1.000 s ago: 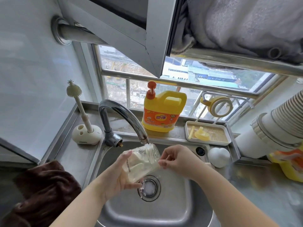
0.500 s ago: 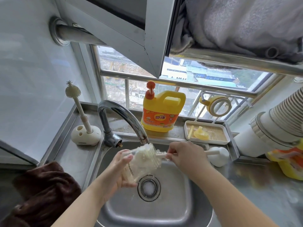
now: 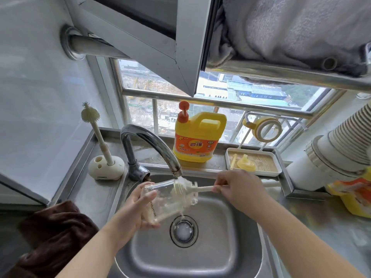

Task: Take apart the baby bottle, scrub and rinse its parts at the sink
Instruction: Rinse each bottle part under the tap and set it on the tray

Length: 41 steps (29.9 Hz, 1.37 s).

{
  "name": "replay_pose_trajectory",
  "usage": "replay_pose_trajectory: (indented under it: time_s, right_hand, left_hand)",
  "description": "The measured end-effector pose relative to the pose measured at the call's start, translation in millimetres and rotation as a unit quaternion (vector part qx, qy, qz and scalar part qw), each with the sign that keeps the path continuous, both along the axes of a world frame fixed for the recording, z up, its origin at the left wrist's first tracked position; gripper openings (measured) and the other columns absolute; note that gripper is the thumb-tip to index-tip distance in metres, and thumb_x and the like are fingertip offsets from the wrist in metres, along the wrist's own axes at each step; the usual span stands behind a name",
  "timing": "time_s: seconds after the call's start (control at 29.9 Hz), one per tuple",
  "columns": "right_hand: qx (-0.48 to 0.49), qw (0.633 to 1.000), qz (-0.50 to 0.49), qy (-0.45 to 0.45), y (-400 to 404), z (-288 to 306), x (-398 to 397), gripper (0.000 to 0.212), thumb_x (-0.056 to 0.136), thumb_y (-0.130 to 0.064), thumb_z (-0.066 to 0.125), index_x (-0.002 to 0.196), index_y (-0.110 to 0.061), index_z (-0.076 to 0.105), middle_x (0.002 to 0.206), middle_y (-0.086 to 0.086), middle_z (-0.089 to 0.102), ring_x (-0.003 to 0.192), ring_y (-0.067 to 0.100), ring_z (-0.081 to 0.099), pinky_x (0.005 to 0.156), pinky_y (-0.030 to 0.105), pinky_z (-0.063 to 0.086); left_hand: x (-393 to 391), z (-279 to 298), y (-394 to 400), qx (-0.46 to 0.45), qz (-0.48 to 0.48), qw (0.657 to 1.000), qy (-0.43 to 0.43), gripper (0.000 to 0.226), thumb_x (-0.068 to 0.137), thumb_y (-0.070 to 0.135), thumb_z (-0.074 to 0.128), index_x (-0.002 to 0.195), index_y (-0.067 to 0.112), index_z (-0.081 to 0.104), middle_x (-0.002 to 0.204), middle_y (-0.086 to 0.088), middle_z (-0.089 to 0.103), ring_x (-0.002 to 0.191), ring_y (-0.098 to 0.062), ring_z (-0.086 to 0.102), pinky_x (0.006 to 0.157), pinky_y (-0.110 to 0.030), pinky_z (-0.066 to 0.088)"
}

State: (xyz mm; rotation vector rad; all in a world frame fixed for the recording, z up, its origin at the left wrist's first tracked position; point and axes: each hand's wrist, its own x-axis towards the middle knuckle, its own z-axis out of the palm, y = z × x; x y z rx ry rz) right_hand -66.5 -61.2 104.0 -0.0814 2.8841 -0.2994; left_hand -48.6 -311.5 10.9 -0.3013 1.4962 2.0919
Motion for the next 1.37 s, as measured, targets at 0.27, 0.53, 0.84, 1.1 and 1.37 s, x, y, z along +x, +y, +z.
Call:
replay_pose_trajectory:
  time_s: [0.27,0.53,0.84,1.1,1.37]
  right_hand:
    - [-0.036,0.995,-0.034,-0.085,-1.2,-9.3,1.5,0.013,0.085,-0.044,0.061,0.083,-0.031,0.063,0.082,-0.015,0.060,0.082,0.008,0.058,0.078,0.032,0.052]
    - [-0.031,0.991,-0.045,-0.121,-12.0,-9.3,-3.5,0.015,0.086,-0.044,0.061,0.078,-0.031,0.059,0.088,-0.007,0.065,0.083,0.014,0.061,0.077,0.034,0.054]
    - [-0.213,0.962,-0.089,-0.146,-20.6,-7.6,-6.4,0.019,0.090,-0.035,0.058,0.082,-0.021,0.068,0.062,-0.011,0.065,0.052,0.002,0.050,0.052,0.016,0.041]
    - [-0.181,0.971,-0.034,-0.153,-31.2,-17.9,3.2,0.016,0.086,-0.040,0.063,0.076,-0.027,0.066,0.067,-0.010,0.067,0.048,-0.003,0.047,0.057,0.024,0.045]
    - [-0.030,0.993,0.042,-0.110,-30.4,-1.4,2.2,0.018,0.087,-0.044,0.059,0.073,-0.033,0.057,0.077,-0.016,0.060,0.075,0.006,0.057,0.073,0.029,0.053]
  left_hand:
    - [0.6,-1.5,3.2,-0.025,-0.004,1.000,0.016,0.061,0.056,0.048,0.076,0.113,0.036,0.058,0.127,-0.008,0.053,0.112,-0.034,0.057,0.067,-0.046,0.056]
    - [0.5,4.4,3.7,-0.025,0.003,1.000,0.017,0.078,0.045,0.051,0.083,0.116,0.037,0.055,0.118,-0.009,0.057,0.100,-0.034,0.061,0.068,-0.047,0.057]
    - [1.3,3.4,1.2,0.087,-0.010,0.996,0.027,0.071,0.064,0.022,0.075,0.129,0.012,0.049,0.119,-0.014,0.064,0.105,-0.027,0.065,0.077,-0.036,0.057]
    - [7.0,2.0,-1.6,0.118,-0.056,0.989,-0.067,0.096,0.052,-0.011,0.078,0.122,0.048,0.047,0.133,-0.016,0.047,0.101,-0.036,0.063,0.069,-0.044,0.058]
    - [-1.0,2.5,6.4,0.114,-0.004,0.987,-0.115,0.049,0.082,0.048,0.063,0.125,0.030,0.048,0.129,-0.015,0.050,0.089,-0.031,0.066,0.057,-0.044,0.057]
